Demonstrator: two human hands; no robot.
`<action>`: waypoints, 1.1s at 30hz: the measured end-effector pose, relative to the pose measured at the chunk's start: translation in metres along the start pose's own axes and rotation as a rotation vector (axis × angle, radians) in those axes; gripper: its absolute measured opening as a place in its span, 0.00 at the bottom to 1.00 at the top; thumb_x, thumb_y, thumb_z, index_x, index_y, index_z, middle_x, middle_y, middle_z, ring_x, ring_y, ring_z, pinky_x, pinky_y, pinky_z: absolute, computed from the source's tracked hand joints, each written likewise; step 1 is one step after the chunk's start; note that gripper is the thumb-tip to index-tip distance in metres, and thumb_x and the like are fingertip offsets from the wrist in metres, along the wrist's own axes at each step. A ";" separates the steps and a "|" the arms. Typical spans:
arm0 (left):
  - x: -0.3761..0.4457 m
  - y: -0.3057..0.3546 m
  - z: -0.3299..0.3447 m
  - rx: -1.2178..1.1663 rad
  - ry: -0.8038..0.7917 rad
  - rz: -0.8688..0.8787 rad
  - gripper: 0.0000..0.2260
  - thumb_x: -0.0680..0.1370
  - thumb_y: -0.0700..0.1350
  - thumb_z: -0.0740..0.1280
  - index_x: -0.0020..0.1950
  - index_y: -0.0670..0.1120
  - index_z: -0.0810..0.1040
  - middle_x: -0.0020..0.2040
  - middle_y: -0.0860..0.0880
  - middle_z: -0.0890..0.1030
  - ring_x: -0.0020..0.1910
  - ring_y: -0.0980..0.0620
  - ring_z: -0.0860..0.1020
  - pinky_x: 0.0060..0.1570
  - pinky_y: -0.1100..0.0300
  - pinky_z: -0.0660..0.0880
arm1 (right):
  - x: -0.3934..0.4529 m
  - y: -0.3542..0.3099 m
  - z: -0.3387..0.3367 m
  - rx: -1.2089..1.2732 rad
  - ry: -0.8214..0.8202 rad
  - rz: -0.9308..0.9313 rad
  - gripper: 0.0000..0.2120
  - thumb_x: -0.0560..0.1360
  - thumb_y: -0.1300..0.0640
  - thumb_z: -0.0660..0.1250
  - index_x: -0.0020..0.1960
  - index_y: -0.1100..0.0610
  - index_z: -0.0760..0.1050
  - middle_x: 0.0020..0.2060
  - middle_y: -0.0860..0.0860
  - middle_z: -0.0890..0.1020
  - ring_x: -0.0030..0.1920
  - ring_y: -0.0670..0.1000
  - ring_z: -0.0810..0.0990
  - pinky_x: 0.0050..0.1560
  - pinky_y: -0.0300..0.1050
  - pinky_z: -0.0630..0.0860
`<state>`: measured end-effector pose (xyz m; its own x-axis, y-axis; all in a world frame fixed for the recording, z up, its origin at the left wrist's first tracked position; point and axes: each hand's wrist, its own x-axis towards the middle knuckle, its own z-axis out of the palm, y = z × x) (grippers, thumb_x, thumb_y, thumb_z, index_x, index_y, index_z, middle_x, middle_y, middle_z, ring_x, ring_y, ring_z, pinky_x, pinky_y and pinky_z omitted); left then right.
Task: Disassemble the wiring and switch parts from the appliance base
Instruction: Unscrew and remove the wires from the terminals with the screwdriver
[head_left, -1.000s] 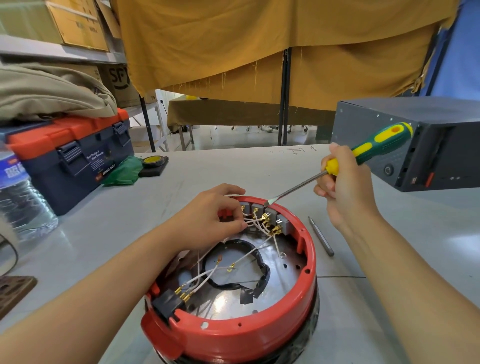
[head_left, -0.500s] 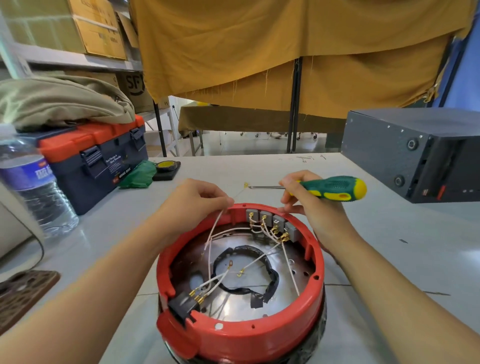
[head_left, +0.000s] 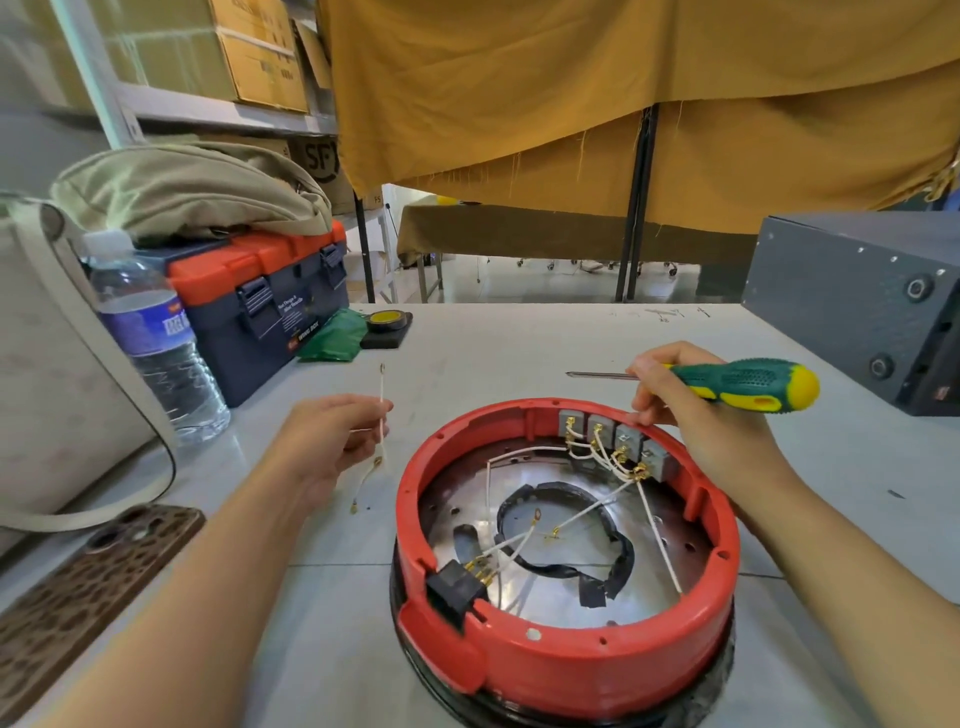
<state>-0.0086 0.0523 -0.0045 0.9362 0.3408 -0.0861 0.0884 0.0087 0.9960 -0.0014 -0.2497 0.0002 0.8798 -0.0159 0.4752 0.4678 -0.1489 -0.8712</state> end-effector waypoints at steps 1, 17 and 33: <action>0.002 -0.005 -0.002 -0.037 0.025 -0.017 0.02 0.74 0.35 0.68 0.42 0.38 0.81 0.30 0.47 0.78 0.28 0.55 0.75 0.28 0.68 0.74 | 0.000 0.001 0.000 -0.005 -0.002 -0.005 0.07 0.78 0.57 0.63 0.44 0.60 0.76 0.32 0.53 0.78 0.31 0.43 0.77 0.35 0.32 0.75; 0.008 -0.025 -0.021 0.828 0.043 0.208 0.03 0.69 0.41 0.73 0.37 0.47 0.82 0.34 0.51 0.82 0.34 0.57 0.77 0.31 0.67 0.69 | 0.001 0.004 -0.001 -0.036 -0.024 -0.038 0.08 0.78 0.56 0.63 0.46 0.60 0.77 0.31 0.50 0.79 0.32 0.48 0.79 0.37 0.34 0.77; -0.031 0.024 0.035 0.758 -0.076 0.704 0.07 0.76 0.49 0.66 0.52 0.52 0.80 0.49 0.59 0.80 0.47 0.66 0.76 0.43 0.74 0.69 | 0.000 -0.001 -0.001 -0.019 0.022 -0.020 0.09 0.78 0.56 0.63 0.46 0.61 0.76 0.33 0.53 0.80 0.35 0.51 0.78 0.46 0.40 0.80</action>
<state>-0.0238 0.0088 0.0215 0.8754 -0.0211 0.4830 -0.3213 -0.7719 0.5485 -0.0021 -0.2504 0.0012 0.8680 -0.0350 0.4953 0.4833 -0.1686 -0.8590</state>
